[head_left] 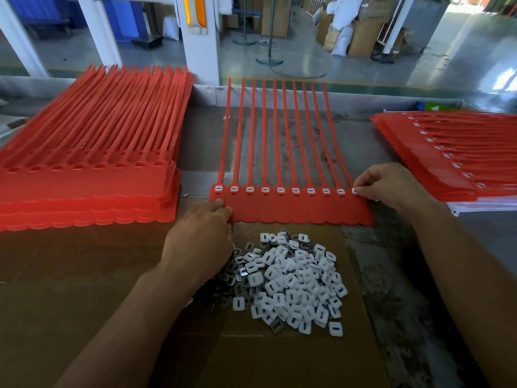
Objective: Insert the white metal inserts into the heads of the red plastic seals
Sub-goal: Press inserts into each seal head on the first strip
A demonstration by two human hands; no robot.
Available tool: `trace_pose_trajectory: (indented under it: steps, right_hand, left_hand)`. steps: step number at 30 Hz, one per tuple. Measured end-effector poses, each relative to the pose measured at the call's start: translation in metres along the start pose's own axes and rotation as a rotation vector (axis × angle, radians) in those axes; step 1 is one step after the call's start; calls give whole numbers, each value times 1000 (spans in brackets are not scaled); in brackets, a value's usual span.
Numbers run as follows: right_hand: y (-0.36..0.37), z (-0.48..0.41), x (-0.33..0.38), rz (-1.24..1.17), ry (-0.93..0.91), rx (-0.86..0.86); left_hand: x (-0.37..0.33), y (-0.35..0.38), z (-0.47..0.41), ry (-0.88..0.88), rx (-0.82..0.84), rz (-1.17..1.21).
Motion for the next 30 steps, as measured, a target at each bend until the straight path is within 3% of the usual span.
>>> trace_pose_trajectory:
  steps: [6, 16, 24, 30]
  right_hand:
    - [-2, -2, 0, -128, 76, 10]
    - [-5, -7, 6, -63, 160, 109]
    - [-9, 9, 20, 297, -99, -169]
    - [-13, 16, 15, 281, -38, -15]
  left_hand:
    - [0, 1, 0, 7, 1, -7]
    - [1, 2, -1, 6, -5, 4]
    - [2, 2, -1, 11, -3, 1]
    - [3, 3, -1, 6, 5, -6]
Point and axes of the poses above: each hand's wrist, its own z-axis away from the middle knuckle, its own y-axis out of the palm, x = y × z, the point moved 5 cm from there along -z, towards the middle knuckle, and after that the axes turned 12 degrees about z, right-handed, at the moved point
